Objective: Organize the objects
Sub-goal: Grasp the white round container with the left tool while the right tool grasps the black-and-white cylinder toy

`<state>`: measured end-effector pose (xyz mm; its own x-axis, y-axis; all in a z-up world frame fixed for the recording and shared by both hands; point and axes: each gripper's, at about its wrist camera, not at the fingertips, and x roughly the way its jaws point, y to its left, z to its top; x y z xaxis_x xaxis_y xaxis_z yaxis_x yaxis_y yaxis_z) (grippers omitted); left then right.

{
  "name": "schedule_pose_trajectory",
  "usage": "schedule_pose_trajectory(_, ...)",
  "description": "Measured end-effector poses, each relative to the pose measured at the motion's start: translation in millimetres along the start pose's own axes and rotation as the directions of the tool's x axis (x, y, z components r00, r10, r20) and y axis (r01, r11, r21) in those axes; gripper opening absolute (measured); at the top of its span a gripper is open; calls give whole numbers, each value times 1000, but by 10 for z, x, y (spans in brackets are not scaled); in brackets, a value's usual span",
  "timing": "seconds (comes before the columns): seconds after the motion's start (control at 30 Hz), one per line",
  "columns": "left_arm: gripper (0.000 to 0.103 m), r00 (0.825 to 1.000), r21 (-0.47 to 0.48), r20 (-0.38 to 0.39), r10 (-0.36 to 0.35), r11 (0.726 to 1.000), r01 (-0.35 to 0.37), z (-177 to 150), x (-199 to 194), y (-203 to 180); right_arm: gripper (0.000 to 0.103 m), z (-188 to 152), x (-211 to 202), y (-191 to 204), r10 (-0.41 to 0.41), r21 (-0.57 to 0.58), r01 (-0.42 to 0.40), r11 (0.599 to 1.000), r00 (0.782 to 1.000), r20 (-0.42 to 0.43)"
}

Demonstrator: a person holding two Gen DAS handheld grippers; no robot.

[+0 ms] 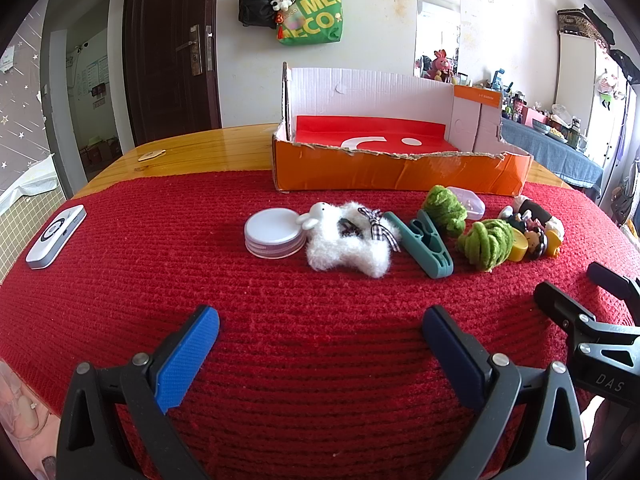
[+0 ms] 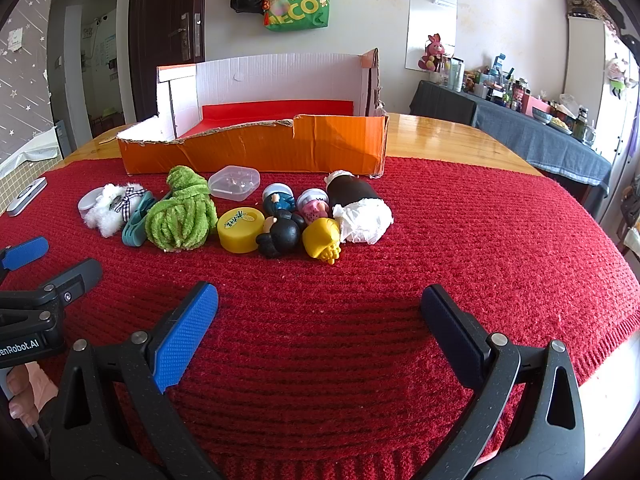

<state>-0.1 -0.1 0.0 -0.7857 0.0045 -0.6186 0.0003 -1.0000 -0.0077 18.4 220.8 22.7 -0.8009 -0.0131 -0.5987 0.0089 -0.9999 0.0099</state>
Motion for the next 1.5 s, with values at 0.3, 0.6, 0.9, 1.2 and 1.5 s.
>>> schedule_pose_trajectory(0.3, 103, 1000, -1, 0, 0, 1000, 0, 0, 0, 0, 103, 3, -21, 5, -1, 2, 1, 1000, 1000, 1)
schedule_pose_trajectory(0.6, 103, 1000, -7, -13, -26, 1000, 26, 39, -28, 22, 103, 32, 12, -34, 3, -6, -3, 1000, 1000, -23)
schedule_pose_trajectory(0.9, 103, 997, -15, -21, -77, 997, 77, 260, -107, 147, 103, 328, -105, -16, -6, -34, 6, 999, 1000, 5)
schedule_pose_trajectory(1.2, 103, 983, -32, -102, -151, 988, 148, 610, 41, 452, 103, 698, 6, -373, 11, 28, -11, 1000, 1000, -14)
schedule_pose_trajectory(1.5, 103, 965, 33, -211, -158, 985, 168, 718, 330, 674, 103, 800, 354, -642, 26, 49, -18, 999, 987, -160)
